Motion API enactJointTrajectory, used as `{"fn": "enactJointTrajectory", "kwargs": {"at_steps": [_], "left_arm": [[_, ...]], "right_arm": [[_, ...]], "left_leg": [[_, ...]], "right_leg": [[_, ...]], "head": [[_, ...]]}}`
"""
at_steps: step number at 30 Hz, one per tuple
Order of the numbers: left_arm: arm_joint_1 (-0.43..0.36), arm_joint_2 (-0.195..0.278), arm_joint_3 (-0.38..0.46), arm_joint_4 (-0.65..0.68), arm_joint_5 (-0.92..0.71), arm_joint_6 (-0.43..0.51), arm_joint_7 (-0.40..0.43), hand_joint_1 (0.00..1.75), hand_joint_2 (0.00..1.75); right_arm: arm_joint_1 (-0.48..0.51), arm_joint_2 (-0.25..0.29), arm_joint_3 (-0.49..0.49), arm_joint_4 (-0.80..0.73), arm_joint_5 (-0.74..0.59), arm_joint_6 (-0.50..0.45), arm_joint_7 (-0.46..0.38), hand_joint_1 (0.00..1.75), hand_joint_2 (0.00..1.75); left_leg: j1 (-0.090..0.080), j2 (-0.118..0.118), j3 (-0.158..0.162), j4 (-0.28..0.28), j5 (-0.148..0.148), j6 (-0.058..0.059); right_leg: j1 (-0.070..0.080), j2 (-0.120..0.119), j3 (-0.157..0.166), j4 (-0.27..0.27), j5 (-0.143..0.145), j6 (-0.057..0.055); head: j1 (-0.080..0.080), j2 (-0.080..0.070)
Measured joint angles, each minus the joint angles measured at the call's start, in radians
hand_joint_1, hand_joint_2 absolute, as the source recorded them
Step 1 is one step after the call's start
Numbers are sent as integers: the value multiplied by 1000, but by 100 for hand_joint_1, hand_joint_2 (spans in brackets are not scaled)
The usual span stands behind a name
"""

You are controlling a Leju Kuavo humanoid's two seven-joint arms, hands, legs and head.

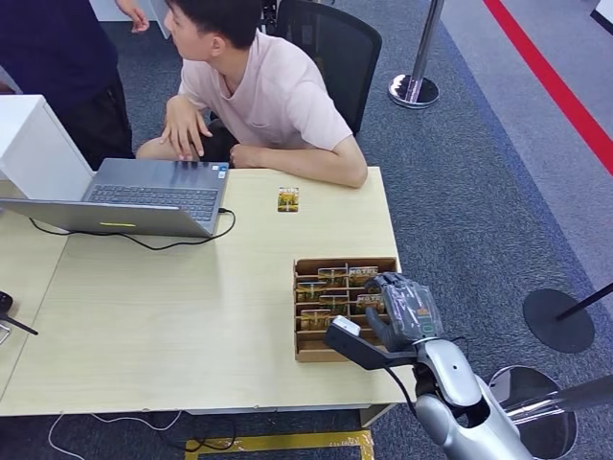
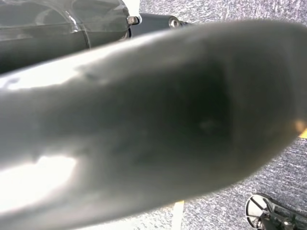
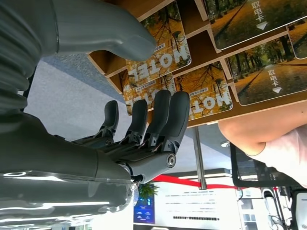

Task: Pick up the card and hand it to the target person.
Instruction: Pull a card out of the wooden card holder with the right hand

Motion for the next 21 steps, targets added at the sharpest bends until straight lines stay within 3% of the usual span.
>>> {"fn": "enactJointTrajectory", "kwargs": {"at_steps": [21], "left_arm": [[0,0,0,0,3,0,-1,0,0]], "right_arm": [[-1,0,1,1,0,1,0,91,175]], "left_leg": [[0,0,0,0,0,0]], "right_leg": [[0,0,0,0,0,0]], "head": [[0,0]]}}
